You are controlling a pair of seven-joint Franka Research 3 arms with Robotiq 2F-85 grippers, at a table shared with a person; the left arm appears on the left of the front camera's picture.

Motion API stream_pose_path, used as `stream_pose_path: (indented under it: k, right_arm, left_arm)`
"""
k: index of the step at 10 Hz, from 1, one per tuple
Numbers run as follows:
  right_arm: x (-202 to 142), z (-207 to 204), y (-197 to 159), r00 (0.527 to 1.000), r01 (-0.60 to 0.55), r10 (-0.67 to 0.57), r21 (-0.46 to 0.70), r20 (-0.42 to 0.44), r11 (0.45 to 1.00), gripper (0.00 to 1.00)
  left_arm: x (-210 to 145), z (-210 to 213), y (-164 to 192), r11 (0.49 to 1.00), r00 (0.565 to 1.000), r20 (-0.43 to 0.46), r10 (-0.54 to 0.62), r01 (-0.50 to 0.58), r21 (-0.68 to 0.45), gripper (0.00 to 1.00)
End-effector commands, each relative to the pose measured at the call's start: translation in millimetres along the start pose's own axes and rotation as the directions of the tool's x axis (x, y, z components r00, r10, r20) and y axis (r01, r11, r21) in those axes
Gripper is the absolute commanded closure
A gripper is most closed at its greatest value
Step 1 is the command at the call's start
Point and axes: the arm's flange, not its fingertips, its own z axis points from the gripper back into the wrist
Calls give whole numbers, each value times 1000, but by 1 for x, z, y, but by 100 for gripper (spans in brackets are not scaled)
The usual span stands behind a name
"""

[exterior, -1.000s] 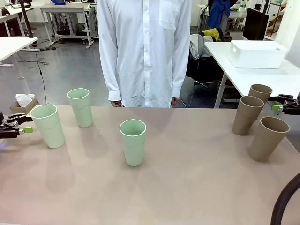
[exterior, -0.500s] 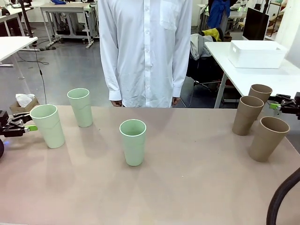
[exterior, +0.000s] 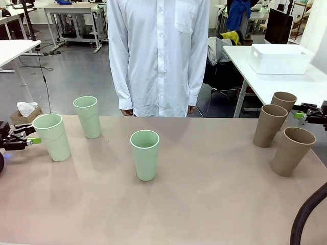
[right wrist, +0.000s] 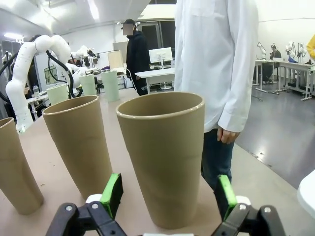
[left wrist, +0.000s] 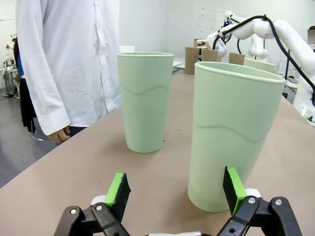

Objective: Stack the cups and store them in the basket.
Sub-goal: Pick up two Reusable plastic cups , one in each hand.

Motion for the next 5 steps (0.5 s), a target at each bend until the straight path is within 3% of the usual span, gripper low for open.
stream_pose_path:
  k: [1, 5]
  right_arm:
    - [8, -5, -5, 1000, 7, -7, 27, 14, 1000, 0]
    - [3, -15, -6, 999, 33, -33, 64, -8, 997, 0]
  left_arm:
    - [0, -5, -3, 997, 1000, -6, -21, 21, -69, 0]
    - [-4, -8, -3, 998, 1000, 21, -16, 17, -69, 0]
